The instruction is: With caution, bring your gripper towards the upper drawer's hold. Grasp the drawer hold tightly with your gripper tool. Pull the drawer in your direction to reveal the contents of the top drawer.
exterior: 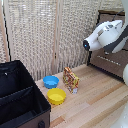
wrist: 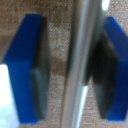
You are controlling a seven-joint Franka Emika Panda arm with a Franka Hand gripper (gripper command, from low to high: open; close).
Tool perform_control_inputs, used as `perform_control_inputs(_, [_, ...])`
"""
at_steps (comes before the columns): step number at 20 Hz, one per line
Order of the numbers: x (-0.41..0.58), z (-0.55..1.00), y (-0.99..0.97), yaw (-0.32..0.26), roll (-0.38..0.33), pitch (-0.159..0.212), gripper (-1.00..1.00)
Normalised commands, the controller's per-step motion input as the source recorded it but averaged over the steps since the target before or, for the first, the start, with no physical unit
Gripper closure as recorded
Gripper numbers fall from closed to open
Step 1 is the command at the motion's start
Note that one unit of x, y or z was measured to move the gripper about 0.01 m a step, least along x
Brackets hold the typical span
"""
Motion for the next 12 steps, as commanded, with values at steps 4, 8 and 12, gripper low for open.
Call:
perform_control_inputs(4, [-0.001, 0.01, -0.04, 0.009, 0.089, 0.000, 1.00])
perform_control_inputs(8, [0.046, 0.00, 0.54, 0.001, 0.057, -0.013, 1.00])
perform_control_inputs(12, [0.136, -0.02, 0.81, -0.004, 0.035, -0.024, 1.00])
